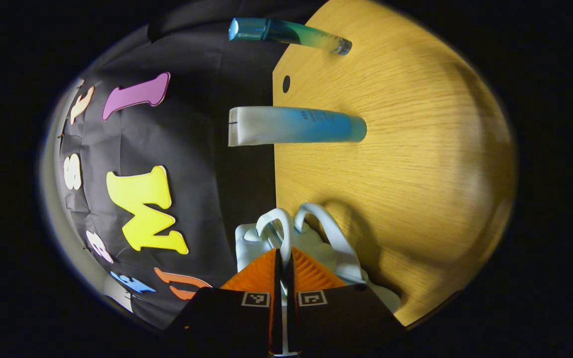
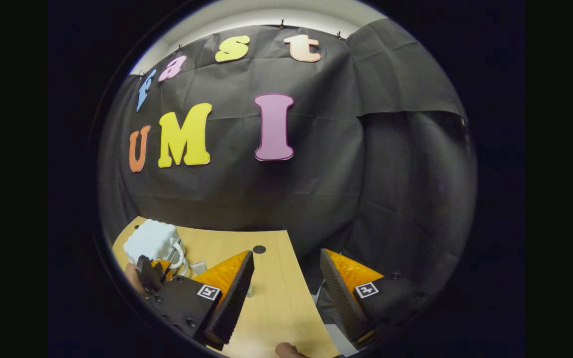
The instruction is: First open the suitcase, pack the skin care products into it, and then close the suitcase.
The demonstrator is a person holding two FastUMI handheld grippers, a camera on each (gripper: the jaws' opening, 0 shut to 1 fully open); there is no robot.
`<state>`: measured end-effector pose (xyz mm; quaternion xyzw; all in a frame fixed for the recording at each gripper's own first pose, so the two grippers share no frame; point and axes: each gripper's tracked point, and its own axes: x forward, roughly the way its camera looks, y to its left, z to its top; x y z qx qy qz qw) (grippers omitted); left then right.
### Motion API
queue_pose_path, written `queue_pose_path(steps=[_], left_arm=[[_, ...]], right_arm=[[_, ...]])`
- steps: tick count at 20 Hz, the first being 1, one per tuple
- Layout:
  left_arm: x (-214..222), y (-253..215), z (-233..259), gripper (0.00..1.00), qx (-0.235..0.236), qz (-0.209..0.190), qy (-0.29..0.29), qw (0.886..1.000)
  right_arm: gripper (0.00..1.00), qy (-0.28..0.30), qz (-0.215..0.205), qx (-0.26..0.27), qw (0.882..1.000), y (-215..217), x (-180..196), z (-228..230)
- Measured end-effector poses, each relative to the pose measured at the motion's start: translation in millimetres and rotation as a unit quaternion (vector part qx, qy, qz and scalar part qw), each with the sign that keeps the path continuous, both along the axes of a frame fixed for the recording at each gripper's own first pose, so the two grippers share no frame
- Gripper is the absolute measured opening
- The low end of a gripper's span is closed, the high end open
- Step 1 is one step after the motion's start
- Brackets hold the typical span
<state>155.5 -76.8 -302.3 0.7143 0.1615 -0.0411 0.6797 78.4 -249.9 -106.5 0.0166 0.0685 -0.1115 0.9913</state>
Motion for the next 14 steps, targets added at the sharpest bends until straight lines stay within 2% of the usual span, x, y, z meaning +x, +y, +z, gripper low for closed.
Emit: queue_pose_path(steps=[2, 7, 10, 14], left_arm=[[1.7, 0.3, 15.4, 0.03, -0.026, -0.001, -0.01, 1.0], [-6.1, 13.7, 71.6, 0.03, -0.132, 0.004, -0.029, 0.991], [-11.0, 34.2, 111.9, 0.03, -0.204, 0.002, -0.053, 0.977], [-19.8, 90.0, 165.0, 0.03, -0.274, 0.013, -0.089, 0.957]], right_arm=[[0.8, -0.003, -0.011, -0.005, 1.0, 7.7, -4.6, 7.9], [0.8, -0.021, -0.027, -0.016, 0.999, 42.2, -8.5, 31.2], [0.79, -0.035, -0.029, -0.019, 0.999, 70.3, -7.8, 47.4], [0.79, -0.039, -0.028, -0.029, 0.998, 116.6, -3.6, 53.9]])
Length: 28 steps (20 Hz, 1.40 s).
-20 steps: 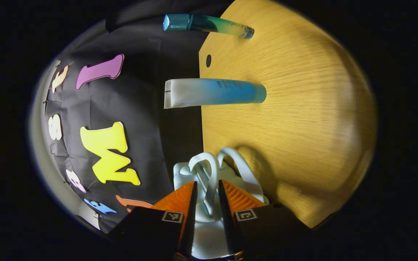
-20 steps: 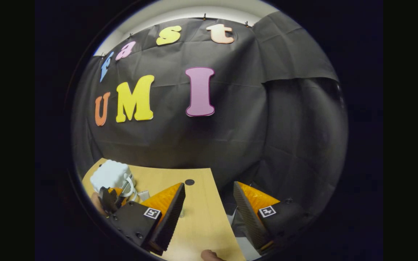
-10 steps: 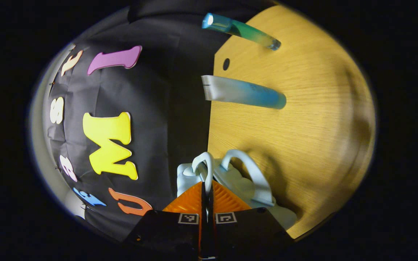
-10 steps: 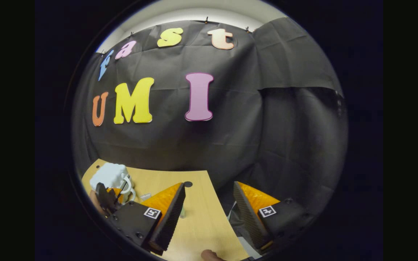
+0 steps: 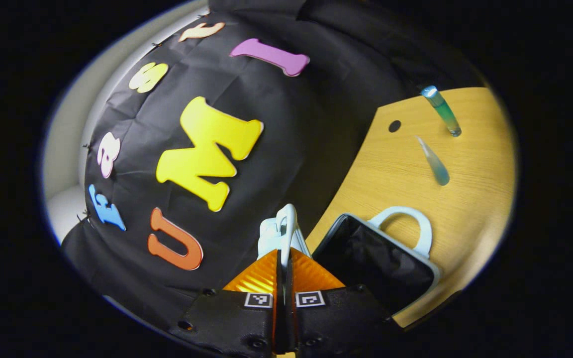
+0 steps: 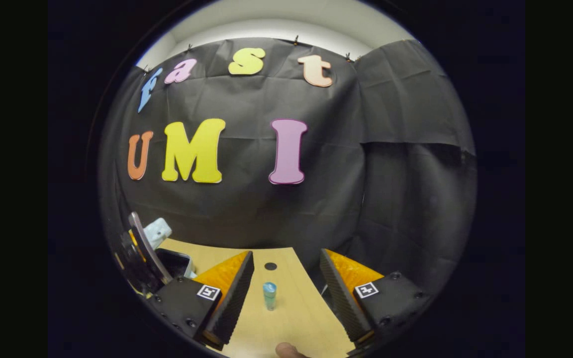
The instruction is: First open the suitcase, pack the skin care products into it, and then close the suitcase.
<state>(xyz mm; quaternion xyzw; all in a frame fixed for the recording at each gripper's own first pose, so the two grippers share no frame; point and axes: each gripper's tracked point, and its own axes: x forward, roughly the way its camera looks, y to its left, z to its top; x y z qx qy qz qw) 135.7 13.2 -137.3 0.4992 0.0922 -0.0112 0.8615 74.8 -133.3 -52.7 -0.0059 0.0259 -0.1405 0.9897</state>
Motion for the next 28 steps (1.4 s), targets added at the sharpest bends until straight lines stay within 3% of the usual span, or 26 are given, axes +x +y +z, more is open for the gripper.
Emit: queue_pose_path(steps=[4, 9, 14, 20, 28], left_arm=[[-10.2, 59.6, 31.1, 0.03, -0.032, 0.003, -0.027, 0.999], [-12.6, 136.6, 44.3, 0.03, -0.12, 0.003, -0.035, 0.992], [-5.6, 224.9, 32.4, 0.02, -0.149, 0.025, -0.027, 0.988], [0.1, 316.4, -20.2, 0.03, -0.173, 0.067, 0.018, 0.982], [6.9, 373.0, -124.2, 0.03, -0.264, 0.095, 0.114, 0.953]], right_arm=[[0.8, 0.006, 0.013, 0.007, 1.0, 55.4, 3.6, 1.7], [0.8, 0.007, 0.023, 0.004, 1.0, 119.3, 10.2, 10.1], [0.79, 0.011, 0.03, -0.009, 0.999, 169.0, 11.8, 18.8], [0.79, 0.018, 0.035, -0.035, 0.999, 210.8, 8.1, 24.5], [0.8, 0.037, 0.043, -0.05, 0.997, 239.7, 1.7, 18.5]])
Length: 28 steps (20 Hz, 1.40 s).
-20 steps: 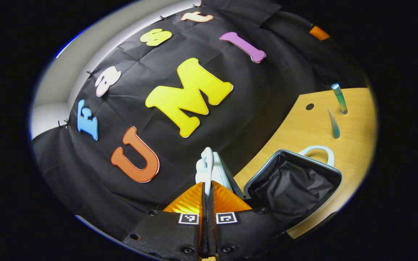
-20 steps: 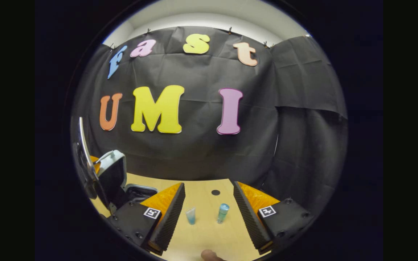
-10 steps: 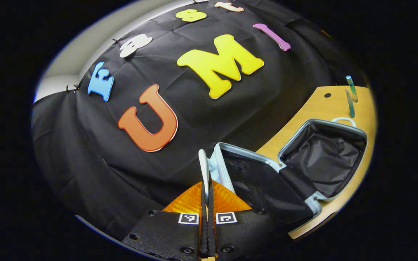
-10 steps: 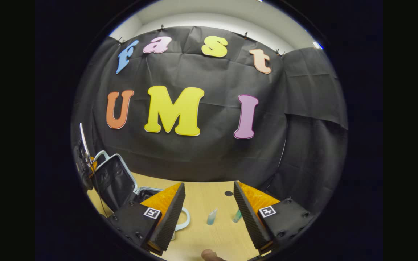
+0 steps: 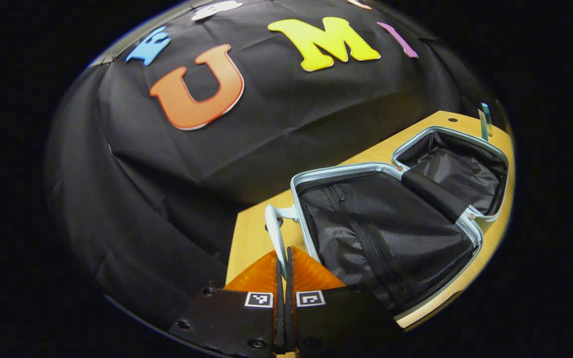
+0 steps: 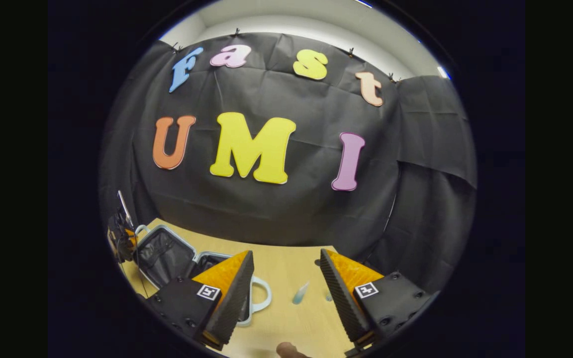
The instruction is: First open the suitcase, pack the skin care products into it, and then close the suitcase.
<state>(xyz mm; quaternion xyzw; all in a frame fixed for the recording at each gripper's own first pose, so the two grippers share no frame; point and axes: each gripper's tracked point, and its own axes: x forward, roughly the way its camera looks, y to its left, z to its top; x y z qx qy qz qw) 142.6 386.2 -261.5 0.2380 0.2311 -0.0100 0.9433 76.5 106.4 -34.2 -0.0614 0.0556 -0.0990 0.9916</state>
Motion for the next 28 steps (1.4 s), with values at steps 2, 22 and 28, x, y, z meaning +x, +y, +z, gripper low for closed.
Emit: queue_pose_path(steps=[2, 22, 28], left_arm=[[-1.8, 5.3, -17.8, 0.03, -0.028, 0.003, 0.016, 0.999], [-46.1, -183.9, 53.1, 0.99, -0.072, -0.011, -0.028, 0.997], [-70.8, -385.0, 32.6, 0.99, -0.102, -0.114, 0.014, 0.988]], right_arm=[[0.78, 0.003, 0.003, -0.009, 1.0, 3.6, -2.2, -1.3], [0.8, 0.02, 0.052, -0.035, 0.998, -105.7, -3.9, -40.0], [0.8, 0.04, 0.039, 0.001, 0.998, -192.6, -3.2, -65.4]])
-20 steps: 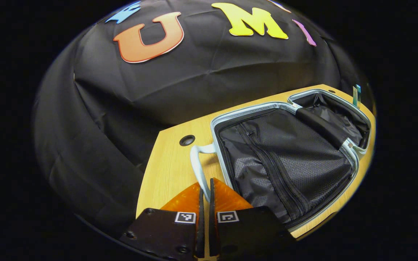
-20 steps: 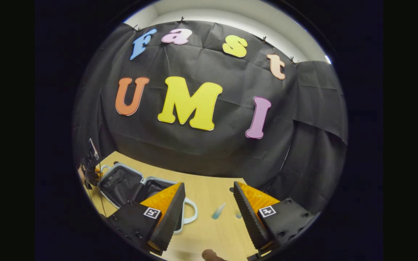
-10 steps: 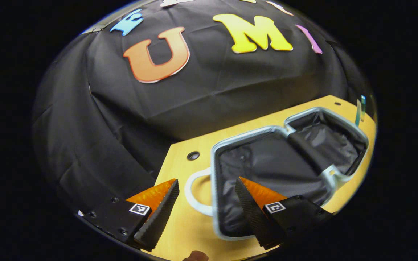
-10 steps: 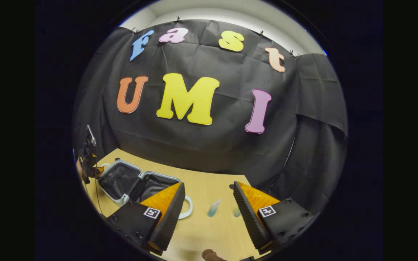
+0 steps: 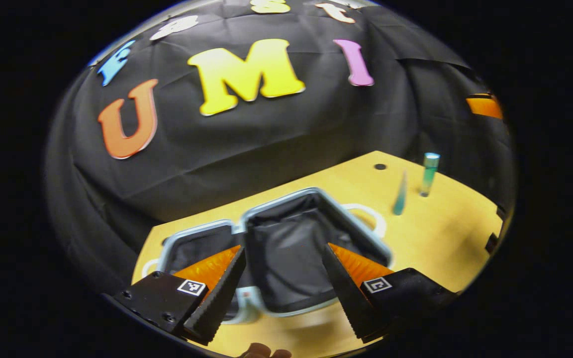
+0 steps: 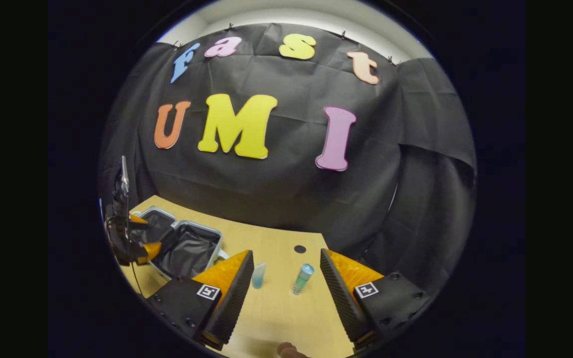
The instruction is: First open the suitcase, pack the skin care products into it, and then close the suitcase.
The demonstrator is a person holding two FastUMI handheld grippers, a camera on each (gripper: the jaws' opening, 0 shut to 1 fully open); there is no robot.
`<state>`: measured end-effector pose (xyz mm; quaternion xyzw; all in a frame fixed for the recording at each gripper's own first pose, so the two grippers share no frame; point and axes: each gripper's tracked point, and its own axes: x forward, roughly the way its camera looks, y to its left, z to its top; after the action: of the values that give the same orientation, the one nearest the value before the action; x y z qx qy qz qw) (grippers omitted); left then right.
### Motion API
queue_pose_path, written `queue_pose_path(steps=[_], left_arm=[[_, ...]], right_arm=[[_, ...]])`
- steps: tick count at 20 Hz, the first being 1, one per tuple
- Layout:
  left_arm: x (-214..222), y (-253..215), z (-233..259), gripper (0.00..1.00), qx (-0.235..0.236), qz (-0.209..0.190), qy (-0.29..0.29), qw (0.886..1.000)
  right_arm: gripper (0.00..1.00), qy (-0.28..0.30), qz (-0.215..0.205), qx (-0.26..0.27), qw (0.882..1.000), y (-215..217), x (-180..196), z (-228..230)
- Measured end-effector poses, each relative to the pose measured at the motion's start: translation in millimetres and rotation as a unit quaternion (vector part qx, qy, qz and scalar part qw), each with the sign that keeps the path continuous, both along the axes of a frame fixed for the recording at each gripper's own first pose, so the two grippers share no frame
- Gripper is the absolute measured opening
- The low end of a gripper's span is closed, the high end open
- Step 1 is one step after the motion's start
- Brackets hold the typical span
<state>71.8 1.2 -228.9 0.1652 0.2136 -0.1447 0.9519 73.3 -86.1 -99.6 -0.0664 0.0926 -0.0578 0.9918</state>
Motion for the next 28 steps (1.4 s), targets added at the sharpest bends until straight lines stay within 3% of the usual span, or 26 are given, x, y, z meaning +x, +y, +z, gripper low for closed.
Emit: queue_pose_path(steps=[6, 10, 14, 19, 23, 25, 27, 28], left_arm=[[6.1, -153.5, -36.2, 0.99, -0.016, -0.089, 0.05, 0.995], [32.4, -209.6, -80.9, 0.98, -0.029, -0.072, 0.083, 0.994], [64.2, -232.9, -122.3, 0.99, -0.042, -0.033, 0.112, 0.992], [88.1, -246.6, -150.3, 0.9, -0.033, -0.027, 0.115, 0.992], [101.5, -258.4, -148.7, 0.67, -0.03, -0.04, 0.096, 0.994], [101.2, -257.2, -149.9, 0.43, -0.025, -0.046, 0.101, 0.993], [96.2, -254.3, -145.9, 0.52, -0.028, -0.044, 0.106, 0.993], [91.8, -251.7, -137.8, 0.51, -0.033, -0.042, 0.103, 0.993]], right_arm=[[0.8, 0.023, -0.031, 0.01, 0.999, -89.8, -0.6, -26.7], [0.8, 0.051, -0.033, 0.012, 0.998, -130.0, -1.6, -50.3], [0.78, 0.074, -0.023, 0.016, 0.997, -152.4, 7.0, -77.8], [0.8, 0.107, 0.01, 0.034, 0.994, -147.7, 27.7, -119.8], [0.8, 0.129, 0.018, 0.034, 0.991, -149.5, 35.7, -140.9], [0.8, 0.129, 0.03, 0.028, 0.991, -145.8, 43.0, -144.3], [0.8, 0.123, 0.048, 0.028, 0.991, -137.2, 52.0, -144.7], [0.79, 0.121, 0.059, 0.032, 0.99, -130.3, 58.8, -146.4]])
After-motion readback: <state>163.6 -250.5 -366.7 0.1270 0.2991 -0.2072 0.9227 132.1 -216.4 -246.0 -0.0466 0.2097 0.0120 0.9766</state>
